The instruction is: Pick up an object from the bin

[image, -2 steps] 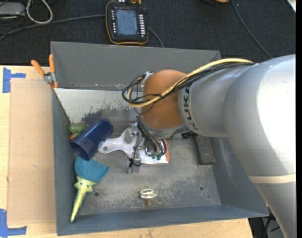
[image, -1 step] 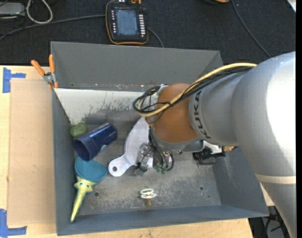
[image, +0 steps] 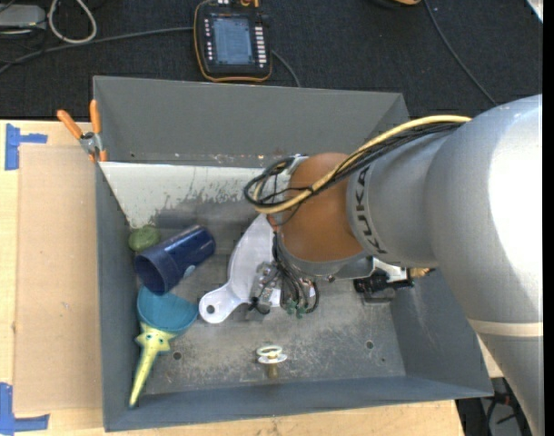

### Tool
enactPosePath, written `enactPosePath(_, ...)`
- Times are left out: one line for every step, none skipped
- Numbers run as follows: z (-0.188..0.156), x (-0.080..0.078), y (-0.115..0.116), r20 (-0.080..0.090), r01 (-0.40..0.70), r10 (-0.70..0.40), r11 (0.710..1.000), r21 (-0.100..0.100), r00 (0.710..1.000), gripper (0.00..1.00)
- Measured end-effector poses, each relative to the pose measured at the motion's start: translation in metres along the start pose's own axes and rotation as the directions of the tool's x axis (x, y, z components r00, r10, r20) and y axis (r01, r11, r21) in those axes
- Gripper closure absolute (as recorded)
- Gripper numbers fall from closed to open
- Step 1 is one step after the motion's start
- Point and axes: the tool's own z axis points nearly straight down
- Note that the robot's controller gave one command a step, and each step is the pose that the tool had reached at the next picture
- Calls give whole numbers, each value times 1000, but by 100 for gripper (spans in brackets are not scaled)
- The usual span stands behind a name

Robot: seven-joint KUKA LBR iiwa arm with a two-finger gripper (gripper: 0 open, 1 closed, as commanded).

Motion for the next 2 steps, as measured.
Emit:
enactPosePath(-5,1,0,-2,0,0,1000,1,1000,100)
enactPosePath(-37,4,-2,-13,0,0,1000,5,1000,100)
